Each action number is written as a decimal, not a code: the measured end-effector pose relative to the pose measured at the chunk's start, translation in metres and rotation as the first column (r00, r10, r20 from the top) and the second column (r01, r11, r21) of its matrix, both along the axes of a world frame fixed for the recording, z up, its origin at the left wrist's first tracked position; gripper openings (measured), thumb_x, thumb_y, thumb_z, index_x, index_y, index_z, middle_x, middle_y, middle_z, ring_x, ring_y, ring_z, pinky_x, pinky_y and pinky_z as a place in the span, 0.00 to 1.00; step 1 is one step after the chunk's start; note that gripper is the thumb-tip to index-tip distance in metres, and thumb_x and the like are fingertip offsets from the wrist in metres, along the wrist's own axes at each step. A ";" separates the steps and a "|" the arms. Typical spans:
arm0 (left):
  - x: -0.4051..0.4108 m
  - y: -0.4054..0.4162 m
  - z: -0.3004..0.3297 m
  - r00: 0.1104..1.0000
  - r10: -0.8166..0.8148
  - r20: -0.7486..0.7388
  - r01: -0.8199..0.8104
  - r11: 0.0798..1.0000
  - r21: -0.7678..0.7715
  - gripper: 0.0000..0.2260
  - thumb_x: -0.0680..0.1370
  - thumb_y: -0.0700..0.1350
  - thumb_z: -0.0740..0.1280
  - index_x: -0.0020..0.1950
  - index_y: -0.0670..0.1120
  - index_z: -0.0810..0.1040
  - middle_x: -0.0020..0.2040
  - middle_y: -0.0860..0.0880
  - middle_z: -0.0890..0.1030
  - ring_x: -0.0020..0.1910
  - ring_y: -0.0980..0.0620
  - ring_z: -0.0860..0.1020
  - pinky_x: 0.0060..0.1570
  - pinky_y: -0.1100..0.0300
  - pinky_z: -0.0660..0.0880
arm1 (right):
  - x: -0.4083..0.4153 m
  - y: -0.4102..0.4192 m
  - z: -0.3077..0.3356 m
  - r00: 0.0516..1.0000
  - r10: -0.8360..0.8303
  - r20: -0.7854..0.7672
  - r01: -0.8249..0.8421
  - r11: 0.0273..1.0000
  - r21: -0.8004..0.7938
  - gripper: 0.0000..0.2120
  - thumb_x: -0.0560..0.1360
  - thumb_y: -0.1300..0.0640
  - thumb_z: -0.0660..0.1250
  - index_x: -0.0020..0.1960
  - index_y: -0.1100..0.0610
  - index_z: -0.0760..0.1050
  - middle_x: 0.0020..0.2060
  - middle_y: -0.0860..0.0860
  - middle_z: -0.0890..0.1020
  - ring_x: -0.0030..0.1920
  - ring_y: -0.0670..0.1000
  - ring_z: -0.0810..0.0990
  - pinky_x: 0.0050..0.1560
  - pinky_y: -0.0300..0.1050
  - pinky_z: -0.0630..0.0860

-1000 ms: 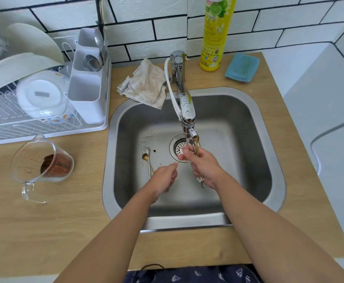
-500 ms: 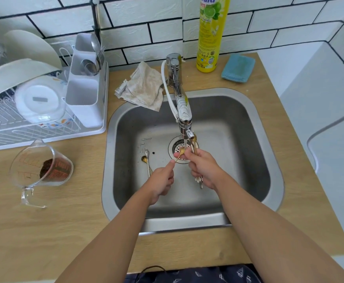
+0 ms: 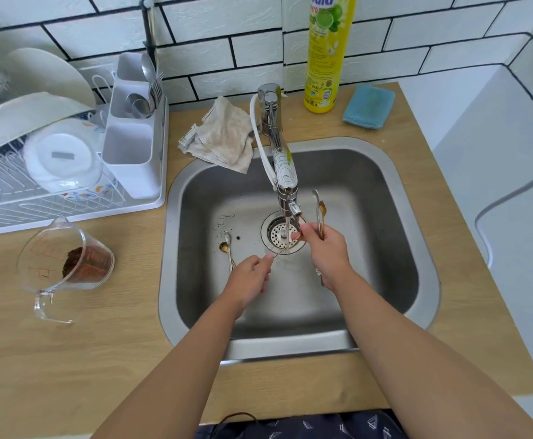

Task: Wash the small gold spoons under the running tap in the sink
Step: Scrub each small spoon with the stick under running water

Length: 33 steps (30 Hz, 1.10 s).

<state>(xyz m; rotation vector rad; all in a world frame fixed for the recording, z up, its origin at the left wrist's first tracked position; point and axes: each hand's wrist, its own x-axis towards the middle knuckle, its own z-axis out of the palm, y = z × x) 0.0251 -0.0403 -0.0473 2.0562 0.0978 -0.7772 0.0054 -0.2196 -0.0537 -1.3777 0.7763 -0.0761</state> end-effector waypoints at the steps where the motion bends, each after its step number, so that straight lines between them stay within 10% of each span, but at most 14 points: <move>1: 0.001 0.001 -0.001 1.000 0.014 0.022 -0.014 0.999 0.032 0.19 0.80 0.62 0.60 0.42 0.47 0.75 0.37 0.51 0.78 0.35 0.52 0.75 0.39 0.56 0.71 | 0.000 0.001 0.000 1.000 0.025 -0.002 -0.025 1.000 -0.010 0.08 0.82 0.54 0.68 0.49 0.54 0.85 0.42 0.41 0.89 0.43 0.32 0.82 0.47 0.34 0.70; 7: 0.005 0.002 0.002 0.999 0.012 -0.049 -0.006 0.992 0.123 0.17 0.80 0.61 0.54 0.45 0.49 0.71 0.45 0.49 0.76 0.45 0.46 0.74 0.47 0.50 0.71 | -0.002 0.006 0.005 0.982 0.184 0.032 -0.186 0.980 0.065 0.04 0.76 0.53 0.75 0.43 0.52 0.85 0.36 0.43 0.85 0.26 0.38 0.74 0.27 0.28 0.68; 12: 0.003 -0.003 0.008 0.988 0.042 -0.149 -0.047 0.998 -0.033 0.08 0.73 0.51 0.51 0.43 0.48 0.65 0.38 0.46 0.67 0.36 0.49 0.62 0.39 0.52 0.61 | -0.002 0.007 0.011 0.993 0.111 -0.027 -0.110 0.993 0.031 0.14 0.82 0.48 0.67 0.44 0.52 0.85 0.42 0.45 0.89 0.24 0.35 0.74 0.35 0.38 0.65; 23: 0.017 -0.048 0.010 0.963 0.167 -0.209 -0.244 0.869 -0.430 0.04 0.79 0.34 0.68 0.51 0.40 0.81 0.44 0.43 0.82 0.37 0.53 0.83 0.47 0.62 0.82 | -0.001 -0.003 0.021 0.987 -0.155 0.039 0.141 0.959 0.245 0.13 0.83 0.50 0.67 0.43 0.47 0.85 0.46 0.57 0.81 0.27 0.44 0.61 0.24 0.38 0.58; 33: -0.015 -0.055 0.006 0.977 0.068 -0.203 -0.145 0.908 -0.393 0.08 0.78 0.40 0.71 0.47 0.41 0.73 0.36 0.42 0.84 0.31 0.49 0.82 0.33 0.61 0.79 | 0.003 0.000 0.013 0.994 -0.099 -0.049 0.108 0.969 0.221 0.18 0.85 0.44 0.59 0.41 0.53 0.72 0.32 0.47 0.74 0.32 0.46 0.68 0.35 0.42 0.66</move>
